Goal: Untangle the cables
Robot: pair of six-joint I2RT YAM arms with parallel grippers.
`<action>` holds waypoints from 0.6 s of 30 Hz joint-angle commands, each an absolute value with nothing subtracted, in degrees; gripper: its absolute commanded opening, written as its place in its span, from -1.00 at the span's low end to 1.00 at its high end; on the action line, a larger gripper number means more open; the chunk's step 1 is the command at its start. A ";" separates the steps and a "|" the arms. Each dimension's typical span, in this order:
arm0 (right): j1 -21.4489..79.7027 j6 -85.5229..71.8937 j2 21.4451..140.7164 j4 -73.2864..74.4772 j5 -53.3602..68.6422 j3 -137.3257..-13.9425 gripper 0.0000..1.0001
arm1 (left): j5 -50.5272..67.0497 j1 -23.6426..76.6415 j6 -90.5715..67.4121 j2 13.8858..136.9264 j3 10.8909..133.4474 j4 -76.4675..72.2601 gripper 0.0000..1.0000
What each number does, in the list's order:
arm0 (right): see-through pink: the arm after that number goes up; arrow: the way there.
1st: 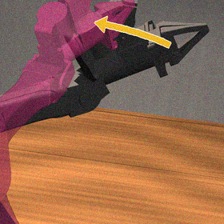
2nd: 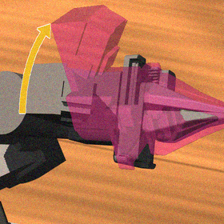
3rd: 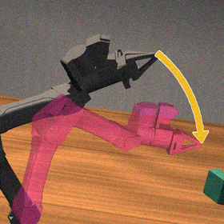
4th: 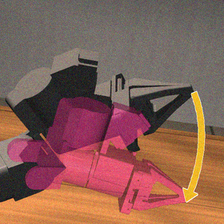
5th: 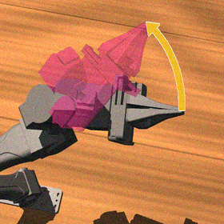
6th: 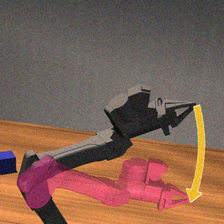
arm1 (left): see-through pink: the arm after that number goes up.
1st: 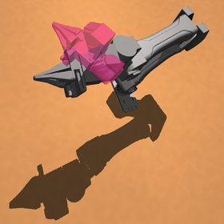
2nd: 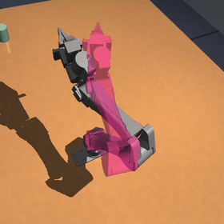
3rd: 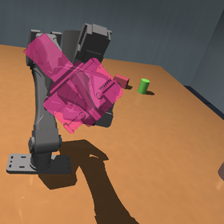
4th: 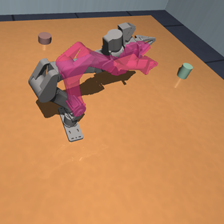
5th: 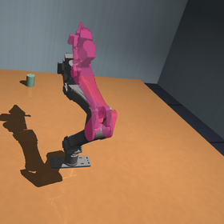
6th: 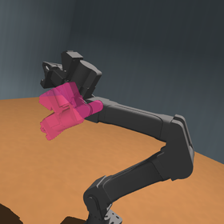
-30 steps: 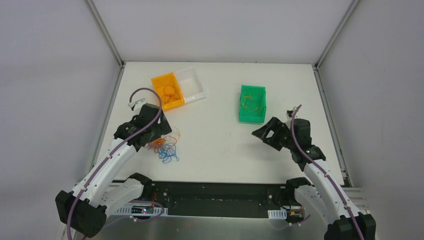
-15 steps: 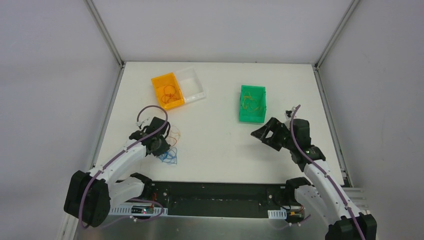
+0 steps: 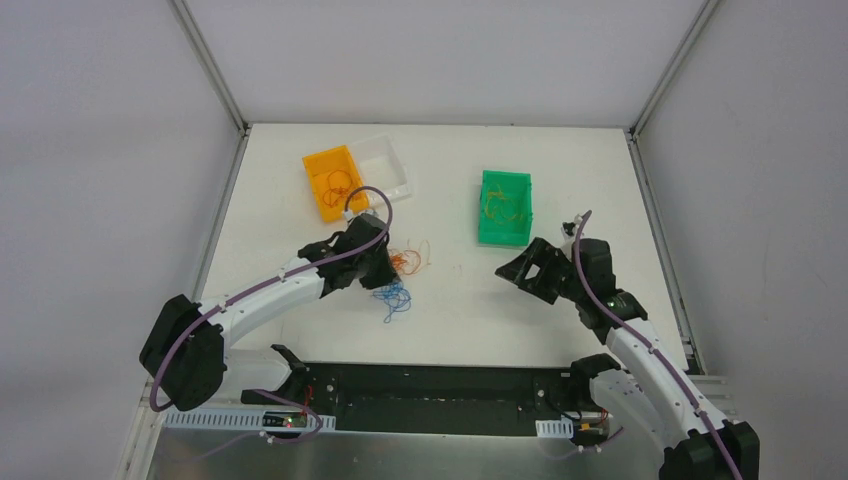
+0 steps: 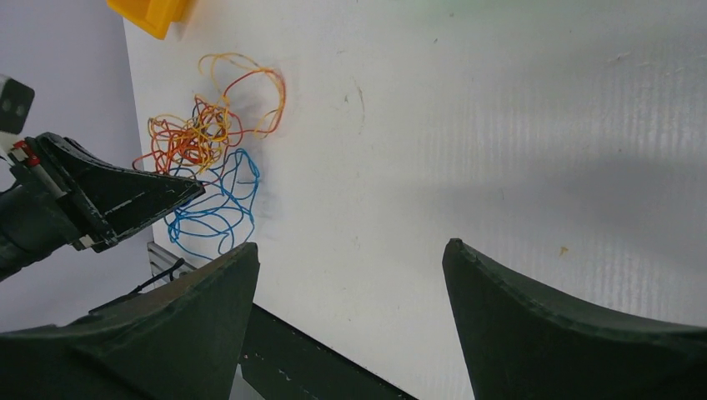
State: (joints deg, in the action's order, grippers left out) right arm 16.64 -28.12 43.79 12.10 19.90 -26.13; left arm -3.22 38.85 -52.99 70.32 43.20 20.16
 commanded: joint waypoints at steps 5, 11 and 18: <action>21.35 -30.47 41.31 9.95 16.26 -25.66 0.70 | 13.78 41.17 -44.49 71.94 47.35 3.49 -1.00; 23.98 -31.10 40.37 10.62 13.94 -25.07 0.70 | 11.33 40.39 -41.33 70.30 46.88 6.89 0.15; 28.00 -30.62 44.86 10.02 11.83 -27.61 0.70 | 7.26 39.64 -38.16 66.96 46.95 15.21 0.71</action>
State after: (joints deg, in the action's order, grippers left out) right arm 25.78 -30.52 42.26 12.10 14.15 -25.23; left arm 9.93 40.18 -41.82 70.19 45.71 10.04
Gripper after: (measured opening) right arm 0.849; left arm 0.843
